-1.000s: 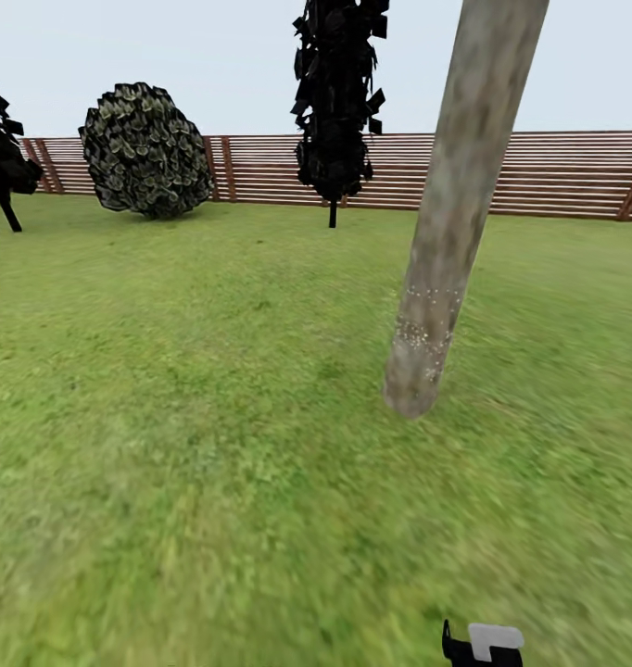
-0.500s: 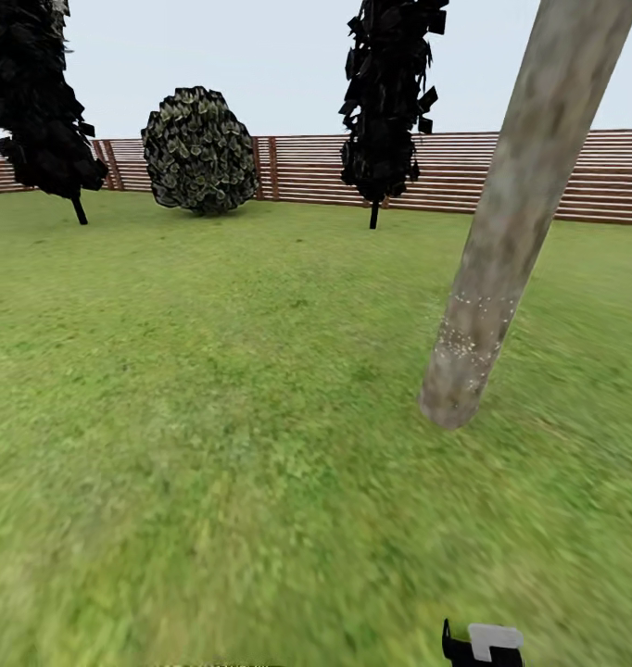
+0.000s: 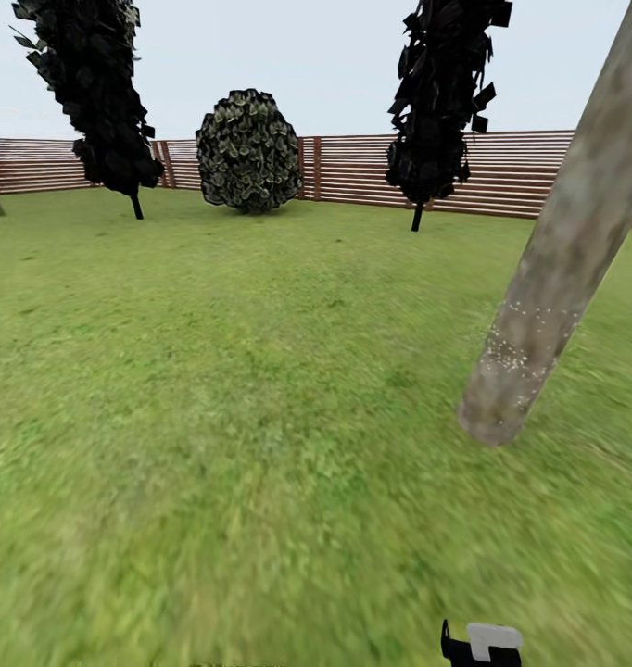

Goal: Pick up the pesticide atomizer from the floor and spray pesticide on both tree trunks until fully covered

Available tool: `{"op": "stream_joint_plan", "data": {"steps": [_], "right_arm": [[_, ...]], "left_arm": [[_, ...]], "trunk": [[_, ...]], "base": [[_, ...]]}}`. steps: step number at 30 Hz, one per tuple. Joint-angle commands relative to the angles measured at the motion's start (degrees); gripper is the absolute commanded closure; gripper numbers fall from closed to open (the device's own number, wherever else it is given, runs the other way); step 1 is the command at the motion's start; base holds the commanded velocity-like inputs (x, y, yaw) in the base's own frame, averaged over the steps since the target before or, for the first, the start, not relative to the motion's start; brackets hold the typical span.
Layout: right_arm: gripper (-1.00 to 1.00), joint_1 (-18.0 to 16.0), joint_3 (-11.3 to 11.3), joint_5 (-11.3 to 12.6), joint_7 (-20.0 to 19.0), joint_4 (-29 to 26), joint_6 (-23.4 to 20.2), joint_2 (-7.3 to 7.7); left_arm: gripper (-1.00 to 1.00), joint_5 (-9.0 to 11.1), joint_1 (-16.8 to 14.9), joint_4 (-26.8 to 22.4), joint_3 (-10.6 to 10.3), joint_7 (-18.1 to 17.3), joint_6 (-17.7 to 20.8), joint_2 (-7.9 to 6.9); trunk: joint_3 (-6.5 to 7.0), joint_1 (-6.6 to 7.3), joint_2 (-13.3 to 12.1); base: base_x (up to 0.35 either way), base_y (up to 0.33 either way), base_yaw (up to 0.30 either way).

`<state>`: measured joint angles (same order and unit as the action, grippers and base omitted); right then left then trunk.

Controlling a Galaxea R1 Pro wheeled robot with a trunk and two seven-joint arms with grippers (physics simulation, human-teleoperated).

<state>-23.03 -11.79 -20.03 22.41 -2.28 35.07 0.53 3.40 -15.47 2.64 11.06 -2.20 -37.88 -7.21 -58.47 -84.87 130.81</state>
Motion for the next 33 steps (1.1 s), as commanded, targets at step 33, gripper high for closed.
{"op": "stream_joint_plan", "data": {"steps": [33], "right_arm": [[-1.0, 0.02, 0.01, -0.01, 0.0, 0.0, 0.0, -0.03]], "left_arm": [[1.0, 0.02, 0.0, 0.0, 0.02, 0.0, 0.0, 0.0]], "trunk": [[0.0, 0.0, 0.0]], "base": [[0.0, 0.0, 0.281]]}}
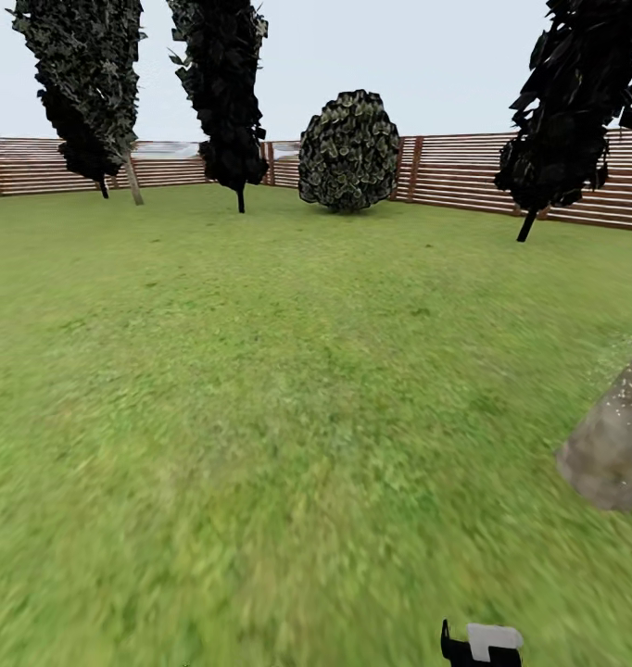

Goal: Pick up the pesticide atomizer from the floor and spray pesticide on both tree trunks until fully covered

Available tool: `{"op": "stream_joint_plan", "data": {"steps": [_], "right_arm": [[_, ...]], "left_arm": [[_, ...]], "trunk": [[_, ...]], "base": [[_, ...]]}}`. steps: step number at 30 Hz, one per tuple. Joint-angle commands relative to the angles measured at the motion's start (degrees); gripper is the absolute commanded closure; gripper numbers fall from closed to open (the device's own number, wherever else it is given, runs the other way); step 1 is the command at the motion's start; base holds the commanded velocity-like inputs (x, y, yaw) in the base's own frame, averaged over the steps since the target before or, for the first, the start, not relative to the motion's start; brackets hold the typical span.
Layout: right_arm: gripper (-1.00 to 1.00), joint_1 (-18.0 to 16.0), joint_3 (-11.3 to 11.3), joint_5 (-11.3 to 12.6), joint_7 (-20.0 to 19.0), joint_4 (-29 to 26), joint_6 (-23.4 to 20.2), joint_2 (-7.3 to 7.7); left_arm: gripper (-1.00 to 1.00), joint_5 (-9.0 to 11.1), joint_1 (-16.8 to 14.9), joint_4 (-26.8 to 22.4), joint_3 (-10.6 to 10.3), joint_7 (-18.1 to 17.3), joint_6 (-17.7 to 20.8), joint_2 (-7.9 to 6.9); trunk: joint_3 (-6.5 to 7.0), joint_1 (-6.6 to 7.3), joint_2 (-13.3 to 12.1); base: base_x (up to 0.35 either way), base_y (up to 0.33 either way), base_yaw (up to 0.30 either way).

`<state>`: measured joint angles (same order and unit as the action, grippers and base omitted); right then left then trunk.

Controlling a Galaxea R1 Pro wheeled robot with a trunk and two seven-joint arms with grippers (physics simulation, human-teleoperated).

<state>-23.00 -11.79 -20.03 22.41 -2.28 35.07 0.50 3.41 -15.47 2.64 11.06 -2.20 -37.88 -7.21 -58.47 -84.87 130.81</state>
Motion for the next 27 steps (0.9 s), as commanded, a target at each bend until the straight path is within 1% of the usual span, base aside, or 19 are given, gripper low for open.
{"op": "stream_joint_plan", "data": {"steps": [1, 27], "right_arm": [[-1.0, -0.01, 0.01, 0.0, 0.0, 0.0, 0.0, 0.01], [-1.0, -0.01, 0.01, 0.0, 0.0, 0.0, 0.0, 0.02]], "left_arm": [[1.0, 0.02, 0.0, 0.0, 0.02, 0.0, 0.0, 0.0], [1.0, 0.02, 0.0, 0.0, 0.02, 0.05, 0.0, 0.0]], "trunk": [[0.0, 0.0, 0.0], [0.0, 0.0, 0.0]], "base": [[0.0, 0.0, 0.281], [0.0, 0.0, 0.281]]}}
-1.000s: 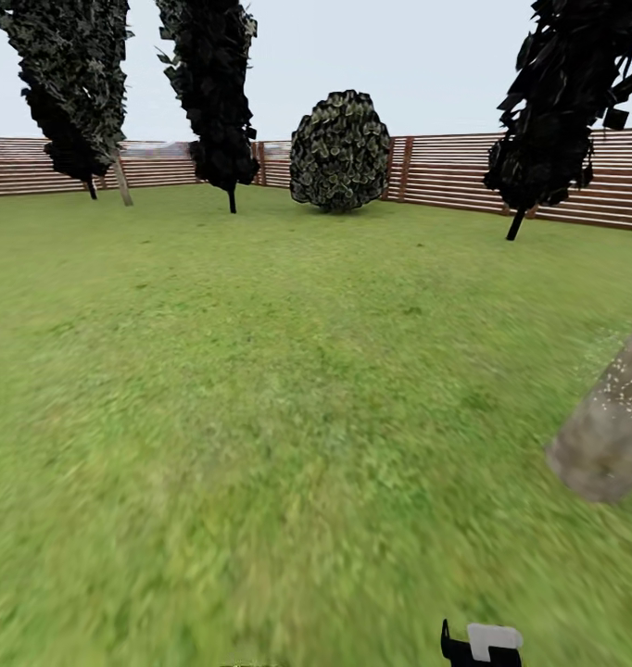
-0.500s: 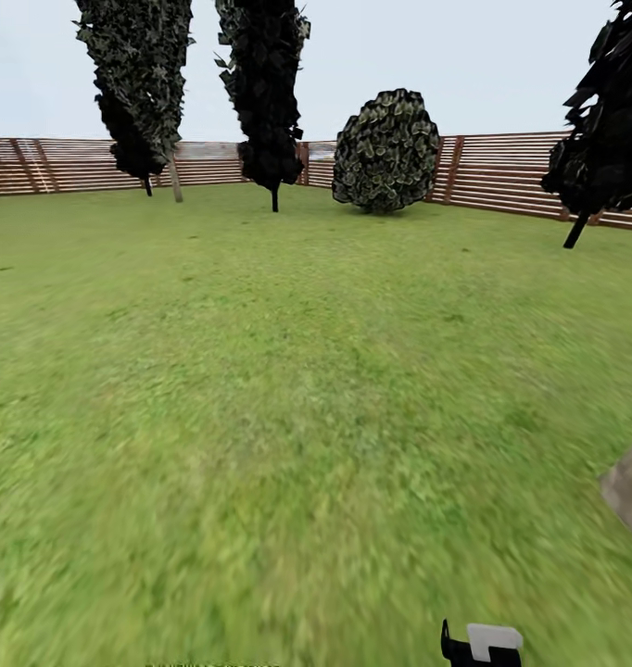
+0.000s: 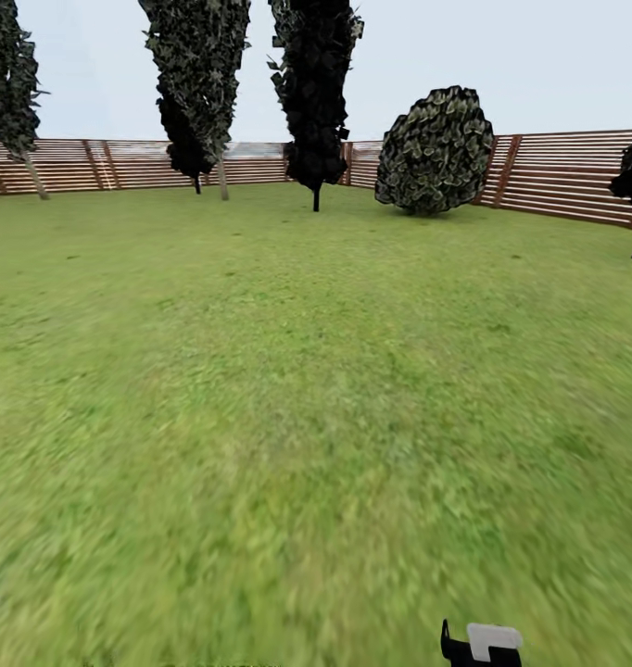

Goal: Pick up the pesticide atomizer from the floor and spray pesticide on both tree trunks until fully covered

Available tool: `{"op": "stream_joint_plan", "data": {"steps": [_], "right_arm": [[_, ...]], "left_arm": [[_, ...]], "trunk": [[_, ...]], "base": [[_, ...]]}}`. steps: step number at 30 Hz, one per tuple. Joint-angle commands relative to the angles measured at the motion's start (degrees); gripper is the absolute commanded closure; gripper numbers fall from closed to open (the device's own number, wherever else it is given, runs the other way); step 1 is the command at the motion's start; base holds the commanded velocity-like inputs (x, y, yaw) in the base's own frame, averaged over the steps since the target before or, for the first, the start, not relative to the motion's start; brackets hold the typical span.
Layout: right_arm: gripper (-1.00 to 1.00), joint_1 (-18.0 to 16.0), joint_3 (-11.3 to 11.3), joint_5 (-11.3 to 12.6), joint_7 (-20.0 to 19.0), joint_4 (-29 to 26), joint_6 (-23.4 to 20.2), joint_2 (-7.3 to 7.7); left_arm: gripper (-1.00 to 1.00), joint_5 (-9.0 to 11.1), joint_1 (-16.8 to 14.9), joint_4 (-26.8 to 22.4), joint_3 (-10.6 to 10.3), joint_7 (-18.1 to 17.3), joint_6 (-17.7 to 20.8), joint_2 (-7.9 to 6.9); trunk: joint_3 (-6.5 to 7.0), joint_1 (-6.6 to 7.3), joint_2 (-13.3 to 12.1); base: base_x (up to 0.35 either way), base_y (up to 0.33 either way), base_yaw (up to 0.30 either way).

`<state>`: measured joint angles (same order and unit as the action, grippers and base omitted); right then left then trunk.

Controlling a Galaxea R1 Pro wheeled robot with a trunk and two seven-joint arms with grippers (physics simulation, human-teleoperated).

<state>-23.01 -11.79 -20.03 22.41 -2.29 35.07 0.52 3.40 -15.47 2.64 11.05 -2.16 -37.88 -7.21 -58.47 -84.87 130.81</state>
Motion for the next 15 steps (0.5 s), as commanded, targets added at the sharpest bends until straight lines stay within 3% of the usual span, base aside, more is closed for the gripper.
{"op": "stream_joint_plan", "data": {"steps": [1, 15], "right_arm": [[-1.0, 0.01, 0.01, -0.01, -0.01, 0.0, 0.0, 0.0], [-1.0, -0.01, 0.01, -0.01, 0.0, 0.0, 0.0, -0.04]], "left_arm": [[1.0, 0.03, 0.0, 0.0, 0.02, -0.01, 0.0, 0.0], [1.0, 0.03, 0.0, 0.0, 0.02, -0.04, 0.0, 0.0]], "trunk": [[0.0, 0.0, 0.0], [0.0, 0.0, 0.0]], "base": [[0.0, 0.0, 0.281], [0.0, 0.0, 0.281]]}}
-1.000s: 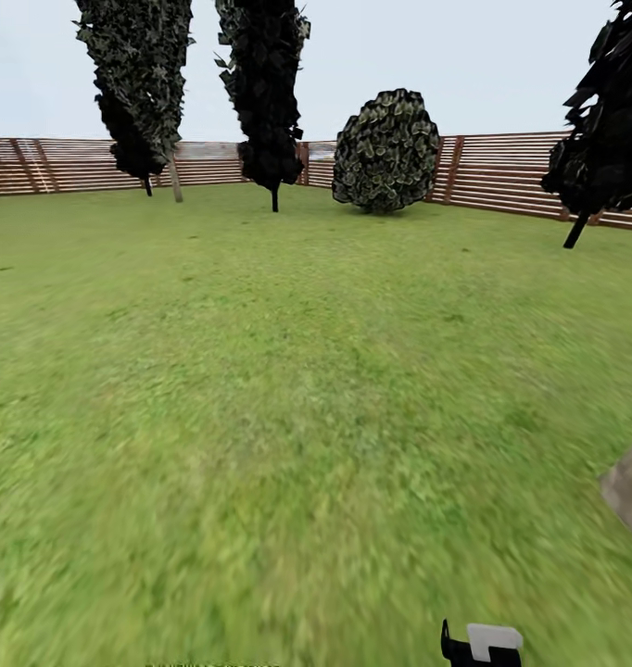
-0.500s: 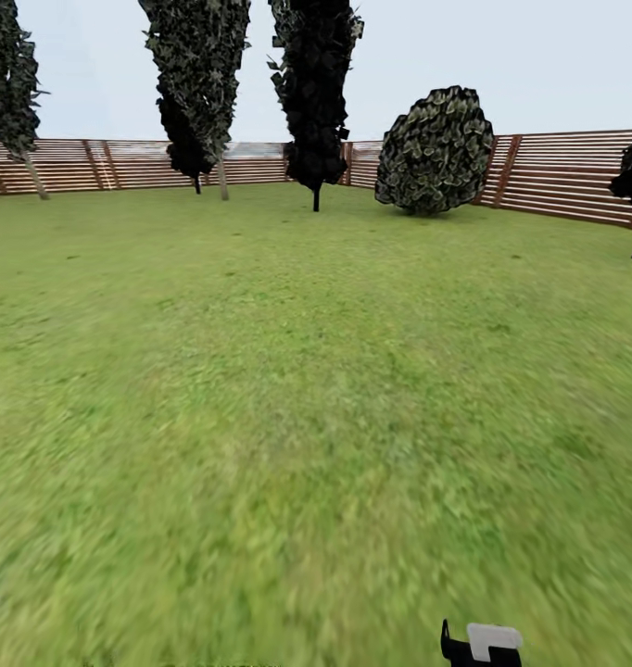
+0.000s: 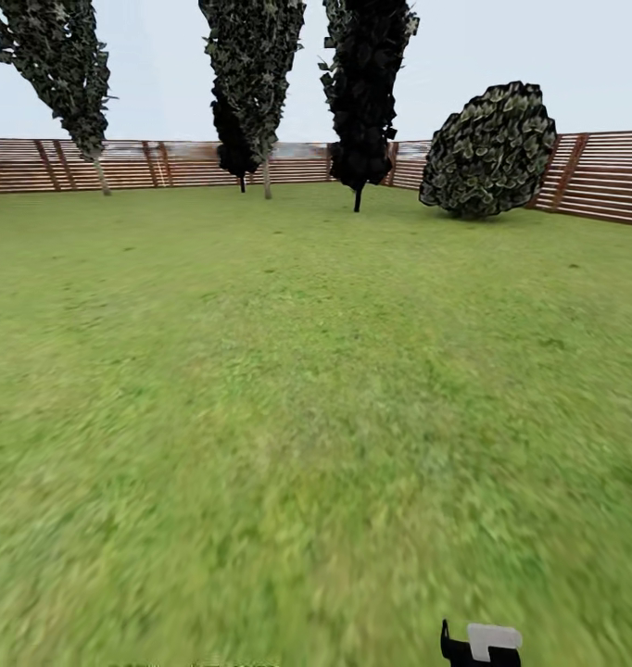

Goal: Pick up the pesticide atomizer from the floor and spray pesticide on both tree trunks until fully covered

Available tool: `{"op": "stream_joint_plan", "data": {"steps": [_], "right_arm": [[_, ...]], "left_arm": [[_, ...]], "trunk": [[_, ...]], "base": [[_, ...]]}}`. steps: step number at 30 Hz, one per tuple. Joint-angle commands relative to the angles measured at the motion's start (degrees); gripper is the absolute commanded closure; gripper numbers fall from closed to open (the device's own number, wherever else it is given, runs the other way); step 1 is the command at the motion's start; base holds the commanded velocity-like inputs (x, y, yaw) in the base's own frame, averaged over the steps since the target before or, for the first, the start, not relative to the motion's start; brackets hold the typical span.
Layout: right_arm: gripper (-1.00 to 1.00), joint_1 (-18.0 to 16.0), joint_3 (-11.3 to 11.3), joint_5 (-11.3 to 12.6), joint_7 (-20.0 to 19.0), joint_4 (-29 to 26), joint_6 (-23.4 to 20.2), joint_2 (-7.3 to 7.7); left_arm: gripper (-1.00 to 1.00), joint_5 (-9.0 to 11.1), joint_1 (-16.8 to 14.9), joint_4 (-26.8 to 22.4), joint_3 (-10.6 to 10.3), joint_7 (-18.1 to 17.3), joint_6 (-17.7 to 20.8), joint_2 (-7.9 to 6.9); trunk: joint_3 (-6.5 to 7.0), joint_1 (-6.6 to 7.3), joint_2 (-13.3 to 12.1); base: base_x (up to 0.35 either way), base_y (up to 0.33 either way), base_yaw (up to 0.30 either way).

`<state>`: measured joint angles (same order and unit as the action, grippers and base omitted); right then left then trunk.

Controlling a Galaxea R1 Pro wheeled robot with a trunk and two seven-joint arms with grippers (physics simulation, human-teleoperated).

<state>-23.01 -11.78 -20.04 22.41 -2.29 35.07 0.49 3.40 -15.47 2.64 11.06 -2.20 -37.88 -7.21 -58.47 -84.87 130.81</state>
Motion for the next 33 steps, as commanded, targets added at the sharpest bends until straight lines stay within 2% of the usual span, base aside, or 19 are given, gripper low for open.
{"op": "stream_joint_plan", "data": {"steps": [1, 31, 33], "right_arm": [[-1.0, 0.0, 0.0, 0.0, 0.0, 0.0, 0.0, -0.13], [-1.0, 0.06, 0.0, -0.09, -0.07, 0.0, 0.0, -0.31], [-1.0, 0.05, 0.0, -0.09, -0.08, 0.0, 0.0, -0.31]], "left_arm": [[1.0, 0.02, 0.0, 0.0, 0.02, 0.0, 0.0, 0.0], [1.0, 0.02, 0.0, 0.0, 0.02, 0.0, 0.02, 0.0], [1.0, 0.02, 0.0, 0.0, 0.02, -0.01, 0.06, 0.47]], "trunk": [[0.0, 0.0, 0.0], [0.0, 0.0, 0.0], [0.0, 0.0, 0.0]], "base": [[0.0, 0.0, 0.281], [0.0, 0.0, 0.281], [0.0, 0.0, 0.281]]}}
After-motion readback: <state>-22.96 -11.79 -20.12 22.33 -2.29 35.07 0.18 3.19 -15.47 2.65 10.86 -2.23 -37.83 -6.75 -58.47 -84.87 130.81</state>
